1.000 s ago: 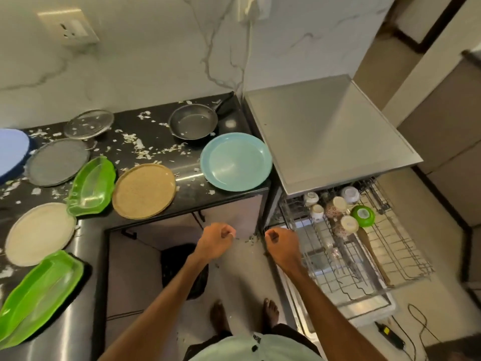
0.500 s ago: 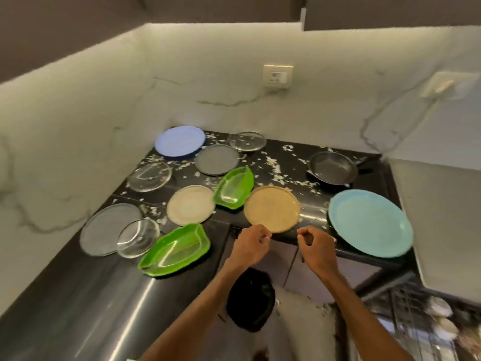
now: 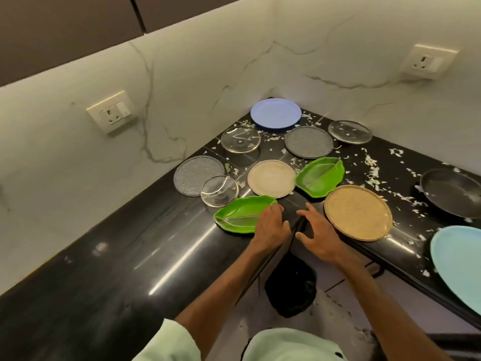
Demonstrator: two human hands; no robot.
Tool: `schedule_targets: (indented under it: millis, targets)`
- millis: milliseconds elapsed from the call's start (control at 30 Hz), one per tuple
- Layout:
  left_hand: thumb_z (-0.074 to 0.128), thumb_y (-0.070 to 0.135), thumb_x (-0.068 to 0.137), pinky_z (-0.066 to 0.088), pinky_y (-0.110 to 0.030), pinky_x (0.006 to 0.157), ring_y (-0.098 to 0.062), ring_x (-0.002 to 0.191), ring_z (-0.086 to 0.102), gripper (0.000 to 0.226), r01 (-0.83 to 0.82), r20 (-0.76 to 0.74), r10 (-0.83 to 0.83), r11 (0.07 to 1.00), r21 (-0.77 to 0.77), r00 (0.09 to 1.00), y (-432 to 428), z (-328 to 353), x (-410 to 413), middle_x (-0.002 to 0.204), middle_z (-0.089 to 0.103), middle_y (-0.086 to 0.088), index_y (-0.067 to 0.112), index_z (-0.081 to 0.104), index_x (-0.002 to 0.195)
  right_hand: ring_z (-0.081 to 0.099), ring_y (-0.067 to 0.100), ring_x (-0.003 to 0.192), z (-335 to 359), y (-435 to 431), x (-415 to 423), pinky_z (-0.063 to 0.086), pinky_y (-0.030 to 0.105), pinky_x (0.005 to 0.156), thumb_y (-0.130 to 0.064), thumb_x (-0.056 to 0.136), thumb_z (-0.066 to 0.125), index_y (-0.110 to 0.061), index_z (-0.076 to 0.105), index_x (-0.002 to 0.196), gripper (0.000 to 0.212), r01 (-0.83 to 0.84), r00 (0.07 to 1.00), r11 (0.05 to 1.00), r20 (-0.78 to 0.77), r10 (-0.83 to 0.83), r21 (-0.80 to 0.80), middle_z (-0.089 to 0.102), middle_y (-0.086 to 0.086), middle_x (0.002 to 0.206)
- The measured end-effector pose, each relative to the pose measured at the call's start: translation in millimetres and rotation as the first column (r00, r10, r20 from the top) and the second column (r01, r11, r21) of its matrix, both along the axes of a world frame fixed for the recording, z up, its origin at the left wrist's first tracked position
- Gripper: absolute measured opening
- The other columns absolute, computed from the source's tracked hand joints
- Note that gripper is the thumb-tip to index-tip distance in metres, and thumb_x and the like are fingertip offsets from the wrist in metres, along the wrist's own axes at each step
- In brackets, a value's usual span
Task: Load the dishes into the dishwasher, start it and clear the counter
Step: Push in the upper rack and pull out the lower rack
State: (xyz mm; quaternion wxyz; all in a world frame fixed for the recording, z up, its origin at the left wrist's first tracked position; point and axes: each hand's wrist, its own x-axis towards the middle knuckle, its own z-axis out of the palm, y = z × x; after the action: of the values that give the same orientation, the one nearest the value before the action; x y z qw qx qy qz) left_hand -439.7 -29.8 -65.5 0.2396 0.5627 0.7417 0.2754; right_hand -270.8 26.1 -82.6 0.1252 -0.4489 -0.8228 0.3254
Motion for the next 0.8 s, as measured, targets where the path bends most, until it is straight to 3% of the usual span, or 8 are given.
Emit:
schedule_targets:
  millis: [367,567,800]
  targets:
    - [0.061,0.024,0.082,0.038,-0.041,0.099,-0.035,0.113,0.051,0.046,0.022,-0.051,-0.024,0.999,-0.041,0.998,4.4,-6.6,1.5,0.118,0.055,-0.018,0.001,0.055,0.122,0.013,0.027,0.155,-19.9,-4.4,10.6,0.019,0.041,0.122,-0.021,0.088,0.076,-0.025,0.048,0.148,0.066,0.03,0.999,0.999,0.038,-0.031,0.023,0.01,0.01,0.169]
    - [0.066,0.018,0.083,0.036,-0.039,0.101,-0.036,0.116,0.05,0.046,0.104,-0.043,-0.106,0.994,-0.04,0.993,7.9,-4.8,15.2,0.122,0.054,-0.02,-0.001,0.054,0.123,0.015,0.026,0.155,-28.7,-8.7,30.4,0.023,0.042,0.121,-0.022,0.088,0.075,-0.025,0.039,0.154,0.076,0.095,0.994,0.995,0.045,-0.094,-0.02,0.012,0.009,0.169]
    - [0.054,0.028,0.074,0.044,-0.048,0.093,-0.042,0.105,0.056,0.049,0.143,-0.048,-0.143,0.99,0.004,0.989,11.8,-24.4,28.7,0.106,0.06,-0.024,-0.006,0.061,0.11,0.012,0.025,0.156,-23.8,-24.0,44.9,0.021,0.042,0.124,-0.022,0.09,0.072,-0.021,0.033,0.156,0.077,0.134,0.989,0.988,0.067,-0.129,-0.079,0.012,0.01,0.169]
